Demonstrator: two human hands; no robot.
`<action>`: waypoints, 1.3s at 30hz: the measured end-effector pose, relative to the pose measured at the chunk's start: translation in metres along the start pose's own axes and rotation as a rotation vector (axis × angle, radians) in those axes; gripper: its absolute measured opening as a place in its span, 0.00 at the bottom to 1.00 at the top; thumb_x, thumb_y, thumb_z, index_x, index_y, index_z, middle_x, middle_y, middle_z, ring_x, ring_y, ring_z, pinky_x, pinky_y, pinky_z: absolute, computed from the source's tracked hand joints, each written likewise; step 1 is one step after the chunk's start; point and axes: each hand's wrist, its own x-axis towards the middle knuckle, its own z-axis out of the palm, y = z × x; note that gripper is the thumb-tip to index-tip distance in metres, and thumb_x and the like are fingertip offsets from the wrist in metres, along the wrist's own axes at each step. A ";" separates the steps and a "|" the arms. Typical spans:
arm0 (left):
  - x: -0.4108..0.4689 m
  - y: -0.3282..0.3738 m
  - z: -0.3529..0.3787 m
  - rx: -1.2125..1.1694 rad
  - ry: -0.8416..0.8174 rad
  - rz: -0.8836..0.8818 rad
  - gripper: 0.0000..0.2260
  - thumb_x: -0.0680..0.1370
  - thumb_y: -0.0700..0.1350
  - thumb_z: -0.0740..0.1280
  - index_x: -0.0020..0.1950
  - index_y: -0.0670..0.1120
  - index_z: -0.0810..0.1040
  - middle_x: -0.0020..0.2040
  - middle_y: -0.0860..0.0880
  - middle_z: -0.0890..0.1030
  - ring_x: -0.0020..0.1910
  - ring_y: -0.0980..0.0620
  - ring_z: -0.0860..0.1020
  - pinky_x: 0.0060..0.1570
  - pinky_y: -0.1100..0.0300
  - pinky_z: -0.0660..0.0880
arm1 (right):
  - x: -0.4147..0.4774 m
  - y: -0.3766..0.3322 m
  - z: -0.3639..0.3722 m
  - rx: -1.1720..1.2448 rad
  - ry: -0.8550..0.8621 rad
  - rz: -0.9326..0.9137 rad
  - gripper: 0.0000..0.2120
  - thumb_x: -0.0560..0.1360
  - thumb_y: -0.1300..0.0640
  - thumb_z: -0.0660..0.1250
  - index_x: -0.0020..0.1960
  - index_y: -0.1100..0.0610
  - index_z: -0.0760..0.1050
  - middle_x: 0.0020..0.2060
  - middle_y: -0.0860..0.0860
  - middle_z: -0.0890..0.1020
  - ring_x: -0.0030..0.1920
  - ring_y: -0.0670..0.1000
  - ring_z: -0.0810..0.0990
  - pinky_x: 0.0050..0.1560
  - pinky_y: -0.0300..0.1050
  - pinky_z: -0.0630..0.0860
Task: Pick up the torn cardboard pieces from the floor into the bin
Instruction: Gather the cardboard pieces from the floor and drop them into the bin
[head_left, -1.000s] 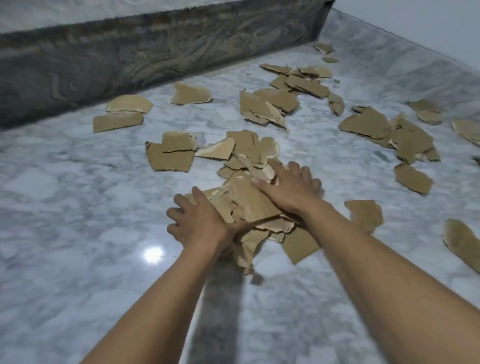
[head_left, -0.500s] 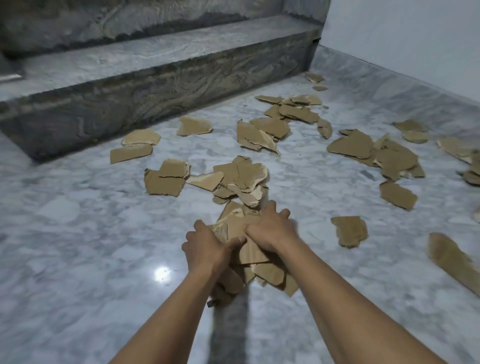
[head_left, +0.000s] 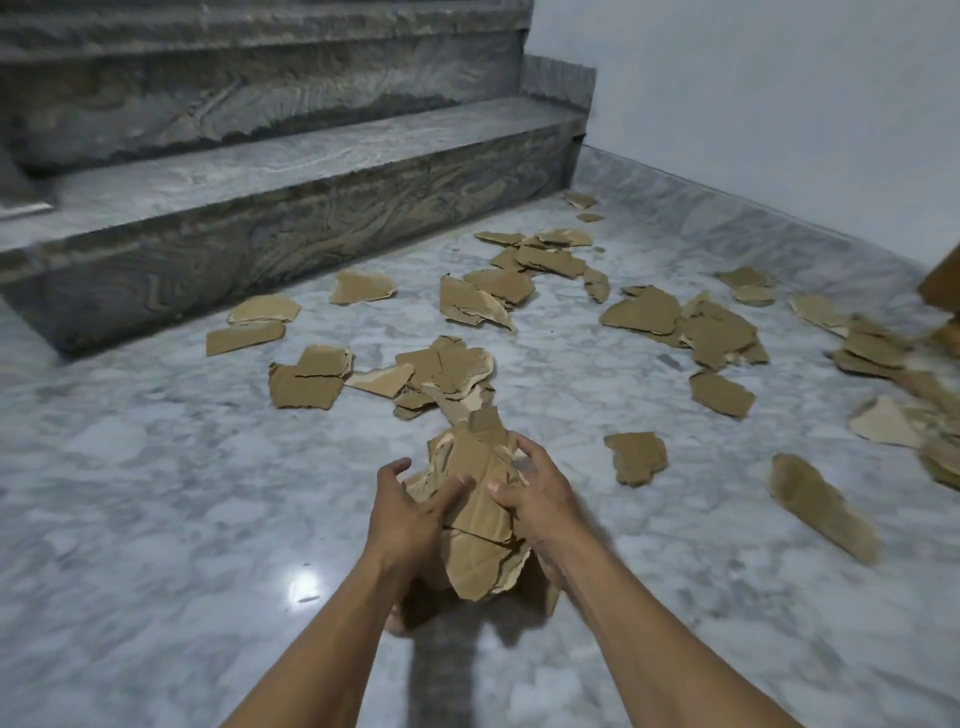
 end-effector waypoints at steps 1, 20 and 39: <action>-0.007 0.007 0.003 -0.029 0.008 0.052 0.30 0.72 0.53 0.78 0.68 0.51 0.68 0.55 0.51 0.80 0.50 0.54 0.80 0.47 0.57 0.78 | -0.003 -0.011 -0.007 -0.043 -0.029 -0.015 0.29 0.76 0.70 0.68 0.69 0.45 0.72 0.58 0.54 0.82 0.53 0.54 0.85 0.47 0.47 0.82; -0.232 0.306 0.247 -0.312 -0.570 0.584 0.31 0.74 0.41 0.78 0.75 0.44 0.72 0.59 0.45 0.81 0.49 0.51 0.84 0.45 0.61 0.83 | -0.210 -0.278 -0.328 -0.095 0.342 -0.493 0.32 0.77 0.70 0.67 0.75 0.45 0.68 0.68 0.53 0.78 0.60 0.49 0.79 0.49 0.33 0.76; -0.427 0.249 0.431 0.037 -1.124 0.658 0.14 0.78 0.45 0.74 0.63 0.45 0.80 0.59 0.46 0.82 0.61 0.48 0.79 0.61 0.57 0.73 | -0.453 -0.184 -0.499 -0.223 1.164 -0.160 0.22 0.76 0.61 0.63 0.67 0.45 0.77 0.64 0.47 0.73 0.65 0.51 0.70 0.68 0.51 0.66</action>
